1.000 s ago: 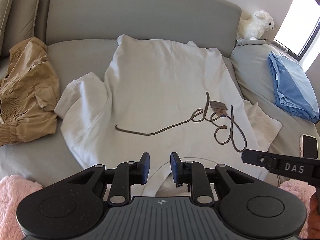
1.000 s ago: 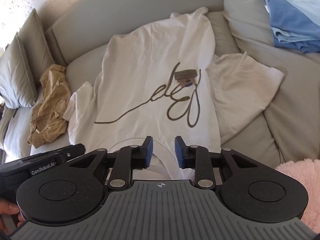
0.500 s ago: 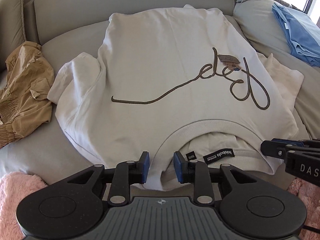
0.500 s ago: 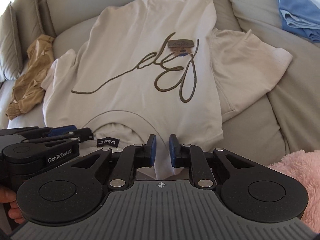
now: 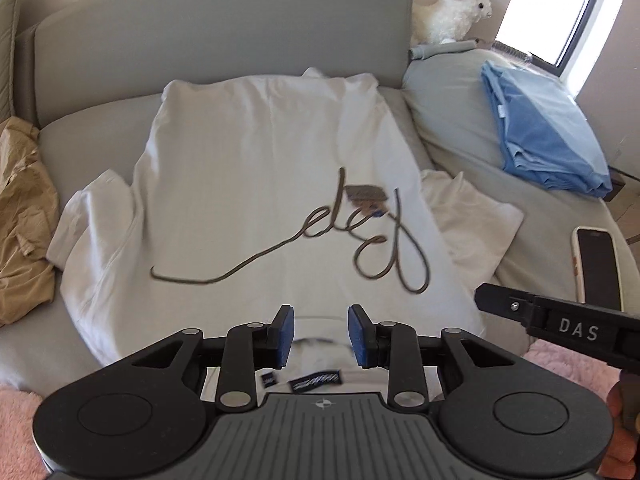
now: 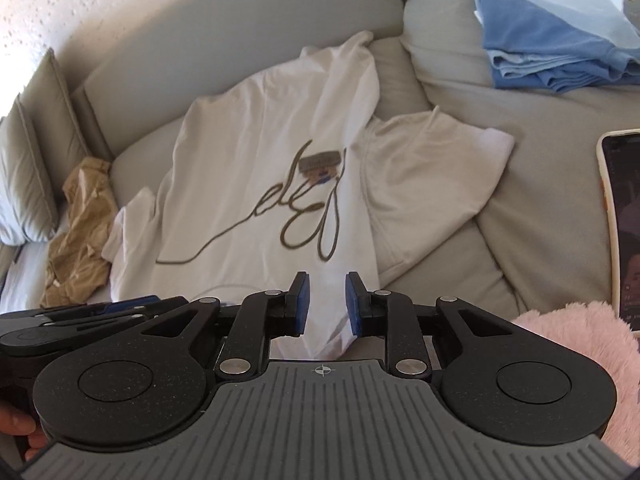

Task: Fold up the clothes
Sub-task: 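Release the collar and move the right gripper to the sweatshirt sleeve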

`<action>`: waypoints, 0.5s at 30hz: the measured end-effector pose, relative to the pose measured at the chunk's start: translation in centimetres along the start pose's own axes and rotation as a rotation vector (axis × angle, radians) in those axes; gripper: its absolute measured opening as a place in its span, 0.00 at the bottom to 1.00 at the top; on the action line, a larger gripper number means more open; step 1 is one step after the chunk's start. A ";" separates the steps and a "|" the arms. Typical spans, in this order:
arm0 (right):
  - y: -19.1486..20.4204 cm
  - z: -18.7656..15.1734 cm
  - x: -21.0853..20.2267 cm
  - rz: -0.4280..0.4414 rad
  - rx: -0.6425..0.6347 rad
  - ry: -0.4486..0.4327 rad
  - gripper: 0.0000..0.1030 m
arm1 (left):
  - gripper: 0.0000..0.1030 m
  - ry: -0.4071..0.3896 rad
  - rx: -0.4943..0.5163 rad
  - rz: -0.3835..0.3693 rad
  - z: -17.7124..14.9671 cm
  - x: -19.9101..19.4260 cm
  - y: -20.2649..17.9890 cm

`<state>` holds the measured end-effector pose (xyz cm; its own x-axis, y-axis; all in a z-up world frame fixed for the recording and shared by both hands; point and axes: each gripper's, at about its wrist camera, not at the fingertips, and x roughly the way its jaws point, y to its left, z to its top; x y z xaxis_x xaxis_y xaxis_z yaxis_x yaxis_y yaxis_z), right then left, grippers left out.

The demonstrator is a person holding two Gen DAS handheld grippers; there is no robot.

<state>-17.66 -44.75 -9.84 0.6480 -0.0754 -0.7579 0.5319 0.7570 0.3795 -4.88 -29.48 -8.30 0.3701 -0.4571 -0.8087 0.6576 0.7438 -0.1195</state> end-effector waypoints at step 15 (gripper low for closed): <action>-9.4 4.5 2.6 -0.119 0.176 -0.119 0.37 | 0.27 0.003 0.059 -0.078 4.0 8.1 -8.3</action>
<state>-18.50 -55.01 -13.03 0.6293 -0.2414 -0.7387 0.6886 0.6139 0.3860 -4.73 -41.27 -11.54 0.3142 -0.5112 -0.8000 0.7219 0.6759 -0.1484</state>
